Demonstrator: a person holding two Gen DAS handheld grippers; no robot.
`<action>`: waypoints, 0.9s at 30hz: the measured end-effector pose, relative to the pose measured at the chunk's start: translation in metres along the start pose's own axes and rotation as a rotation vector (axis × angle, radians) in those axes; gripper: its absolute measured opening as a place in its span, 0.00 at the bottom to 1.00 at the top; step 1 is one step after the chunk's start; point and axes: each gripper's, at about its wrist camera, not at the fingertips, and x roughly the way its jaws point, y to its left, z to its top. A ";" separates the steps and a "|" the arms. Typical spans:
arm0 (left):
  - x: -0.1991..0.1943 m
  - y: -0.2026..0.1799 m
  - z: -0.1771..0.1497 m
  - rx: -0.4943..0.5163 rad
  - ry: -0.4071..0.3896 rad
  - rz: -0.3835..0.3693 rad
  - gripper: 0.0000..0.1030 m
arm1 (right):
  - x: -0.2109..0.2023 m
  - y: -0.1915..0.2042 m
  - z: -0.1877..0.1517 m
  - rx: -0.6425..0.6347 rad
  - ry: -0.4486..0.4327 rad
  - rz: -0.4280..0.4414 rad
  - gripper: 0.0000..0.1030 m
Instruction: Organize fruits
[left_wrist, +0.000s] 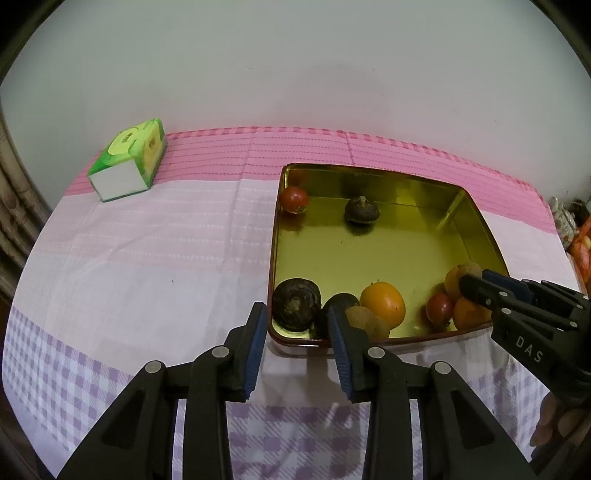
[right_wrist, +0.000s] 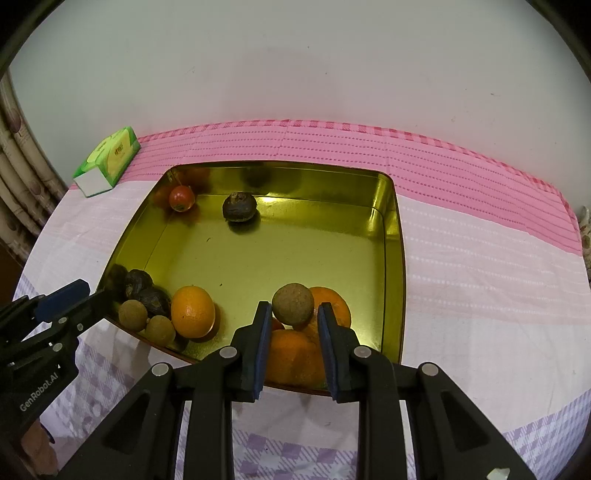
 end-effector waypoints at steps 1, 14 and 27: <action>0.000 0.000 0.000 0.001 0.000 0.002 0.36 | 0.000 0.000 0.000 0.001 -0.001 -0.001 0.28; -0.004 -0.001 -0.005 0.001 0.008 0.023 0.37 | -0.018 0.002 -0.006 0.020 -0.030 0.006 0.46; -0.018 -0.003 -0.016 0.007 -0.010 0.041 0.37 | -0.048 0.008 -0.024 0.054 -0.074 -0.042 0.76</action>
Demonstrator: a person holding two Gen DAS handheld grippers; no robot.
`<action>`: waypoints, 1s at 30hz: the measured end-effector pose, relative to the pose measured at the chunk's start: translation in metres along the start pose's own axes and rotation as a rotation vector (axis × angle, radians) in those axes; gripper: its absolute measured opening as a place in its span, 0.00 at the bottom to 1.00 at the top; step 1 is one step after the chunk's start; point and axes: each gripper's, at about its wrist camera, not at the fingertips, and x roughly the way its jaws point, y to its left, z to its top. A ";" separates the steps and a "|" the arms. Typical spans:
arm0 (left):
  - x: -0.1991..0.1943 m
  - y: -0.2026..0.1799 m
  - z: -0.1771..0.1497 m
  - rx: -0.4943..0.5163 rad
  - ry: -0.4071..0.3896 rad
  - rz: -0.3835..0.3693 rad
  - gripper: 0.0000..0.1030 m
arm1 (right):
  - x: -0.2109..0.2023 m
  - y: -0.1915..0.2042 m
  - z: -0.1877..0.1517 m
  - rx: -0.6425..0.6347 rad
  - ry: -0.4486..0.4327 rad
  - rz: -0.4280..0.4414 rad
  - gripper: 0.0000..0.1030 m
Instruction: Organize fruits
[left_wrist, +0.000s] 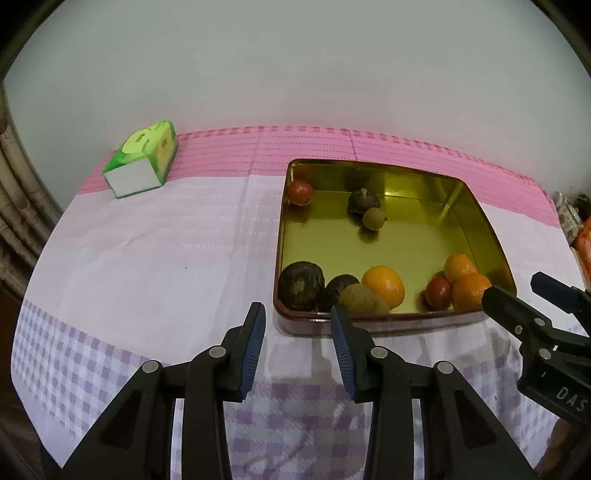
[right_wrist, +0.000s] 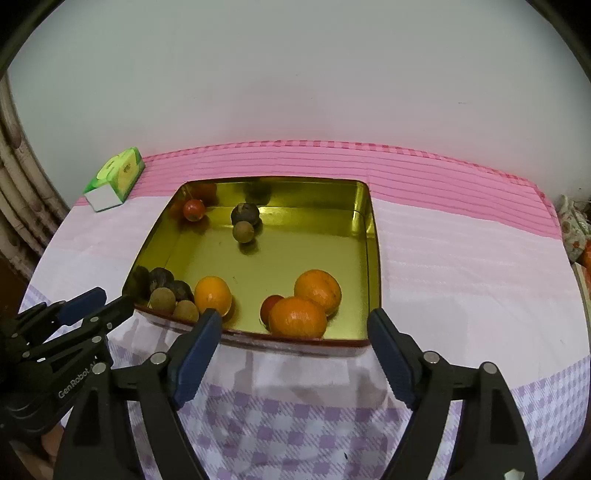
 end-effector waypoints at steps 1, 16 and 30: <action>-0.001 0.000 -0.002 0.001 -0.001 0.002 0.37 | -0.002 0.000 -0.002 0.009 0.001 -0.006 0.80; -0.015 0.004 -0.024 -0.021 0.003 0.017 0.37 | -0.018 0.005 -0.033 0.019 0.017 -0.032 0.94; -0.015 0.002 -0.035 -0.027 0.021 0.024 0.37 | -0.020 0.007 -0.045 0.010 0.030 -0.051 0.96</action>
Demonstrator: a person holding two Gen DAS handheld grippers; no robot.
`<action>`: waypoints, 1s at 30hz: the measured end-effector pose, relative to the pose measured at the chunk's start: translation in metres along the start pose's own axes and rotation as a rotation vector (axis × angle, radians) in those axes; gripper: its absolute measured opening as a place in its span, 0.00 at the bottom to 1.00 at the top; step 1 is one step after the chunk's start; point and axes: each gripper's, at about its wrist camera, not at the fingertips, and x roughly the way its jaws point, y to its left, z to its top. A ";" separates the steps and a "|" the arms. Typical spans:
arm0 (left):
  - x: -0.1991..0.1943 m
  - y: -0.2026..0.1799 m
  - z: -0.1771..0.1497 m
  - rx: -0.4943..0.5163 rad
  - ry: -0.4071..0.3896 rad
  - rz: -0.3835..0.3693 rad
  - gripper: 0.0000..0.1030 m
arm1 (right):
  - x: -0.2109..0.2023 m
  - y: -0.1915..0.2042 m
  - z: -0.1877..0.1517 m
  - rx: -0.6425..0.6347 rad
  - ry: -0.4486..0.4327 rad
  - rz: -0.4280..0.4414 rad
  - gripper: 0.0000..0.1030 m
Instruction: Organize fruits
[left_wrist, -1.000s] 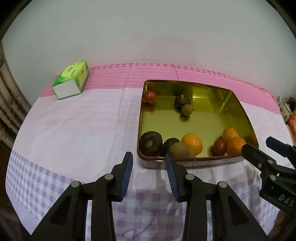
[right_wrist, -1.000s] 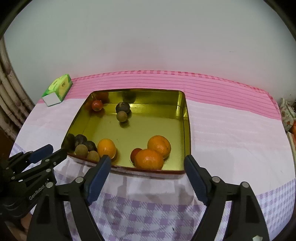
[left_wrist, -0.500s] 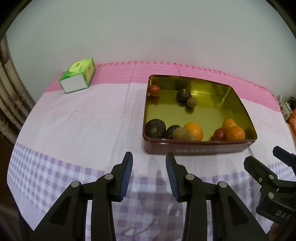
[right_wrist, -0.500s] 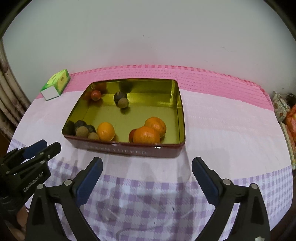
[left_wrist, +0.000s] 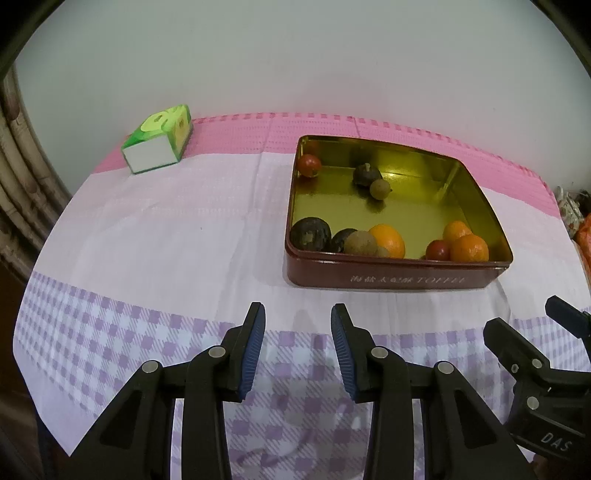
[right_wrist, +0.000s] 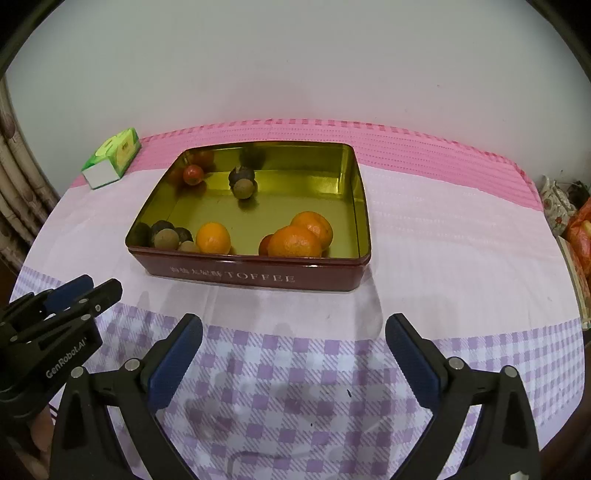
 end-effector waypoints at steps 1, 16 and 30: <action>0.000 0.000 -0.001 0.001 0.001 0.000 0.37 | 0.000 0.000 0.000 -0.001 0.000 0.001 0.96; -0.007 -0.004 -0.005 -0.005 -0.004 -0.004 0.37 | -0.003 0.000 -0.008 0.000 0.000 0.004 0.96; -0.015 -0.007 -0.009 -0.002 -0.009 0.005 0.37 | -0.006 0.000 -0.013 0.003 0.002 0.012 0.97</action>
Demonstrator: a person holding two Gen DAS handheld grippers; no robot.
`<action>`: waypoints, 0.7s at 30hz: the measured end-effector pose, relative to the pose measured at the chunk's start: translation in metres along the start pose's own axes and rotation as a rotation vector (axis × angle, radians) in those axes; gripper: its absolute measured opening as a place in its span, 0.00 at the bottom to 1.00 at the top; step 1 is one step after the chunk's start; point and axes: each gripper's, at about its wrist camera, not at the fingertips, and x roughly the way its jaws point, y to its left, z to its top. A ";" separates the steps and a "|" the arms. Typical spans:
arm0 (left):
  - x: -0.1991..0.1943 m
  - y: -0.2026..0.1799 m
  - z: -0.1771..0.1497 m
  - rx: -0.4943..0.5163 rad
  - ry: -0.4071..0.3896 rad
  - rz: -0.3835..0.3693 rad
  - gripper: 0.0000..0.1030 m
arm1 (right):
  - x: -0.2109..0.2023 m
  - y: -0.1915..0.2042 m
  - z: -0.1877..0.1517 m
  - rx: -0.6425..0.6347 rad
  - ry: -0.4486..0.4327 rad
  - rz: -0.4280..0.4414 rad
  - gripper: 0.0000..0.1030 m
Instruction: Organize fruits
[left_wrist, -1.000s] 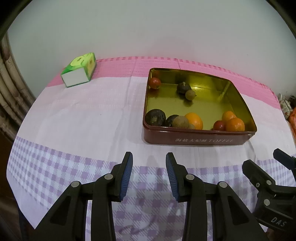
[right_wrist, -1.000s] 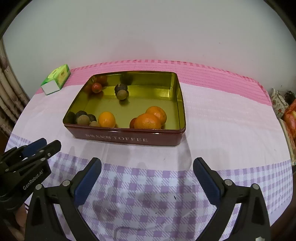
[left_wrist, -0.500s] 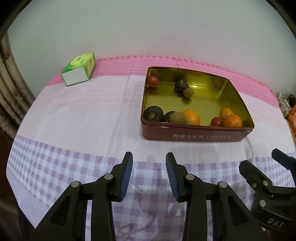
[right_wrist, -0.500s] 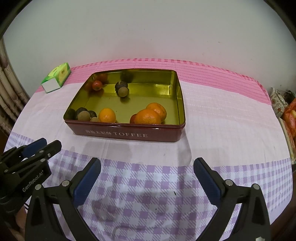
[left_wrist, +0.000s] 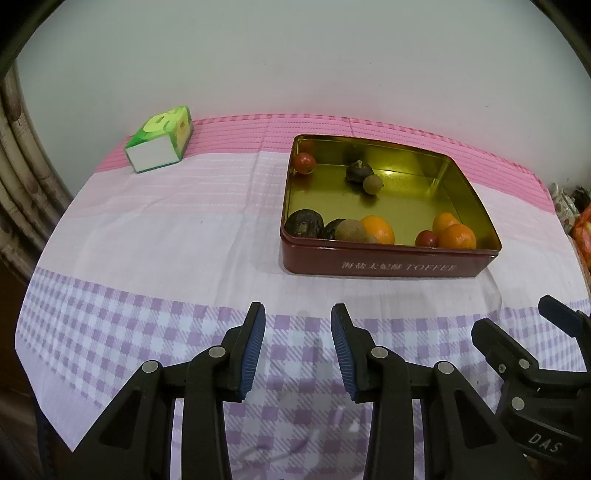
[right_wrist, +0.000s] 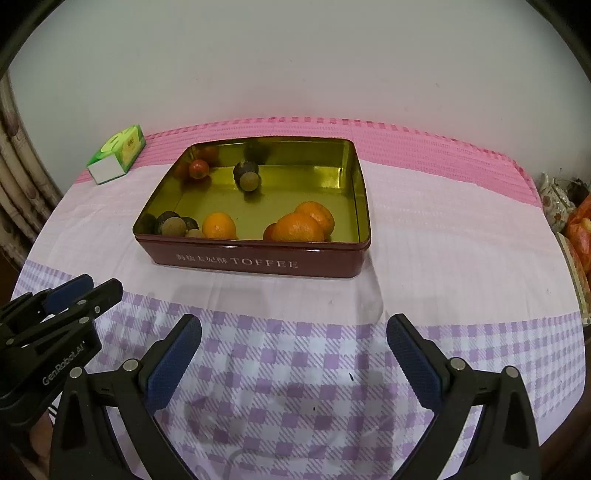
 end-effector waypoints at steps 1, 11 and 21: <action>0.000 0.000 0.000 0.000 0.000 0.001 0.37 | 0.000 0.000 0.000 0.001 0.001 0.001 0.97; 0.002 -0.003 -0.002 0.002 0.010 -0.002 0.37 | 0.004 -0.001 -0.003 0.007 0.014 0.003 0.97; 0.006 -0.003 -0.002 -0.006 0.020 -0.008 0.37 | 0.006 -0.001 -0.005 0.011 0.023 0.002 0.97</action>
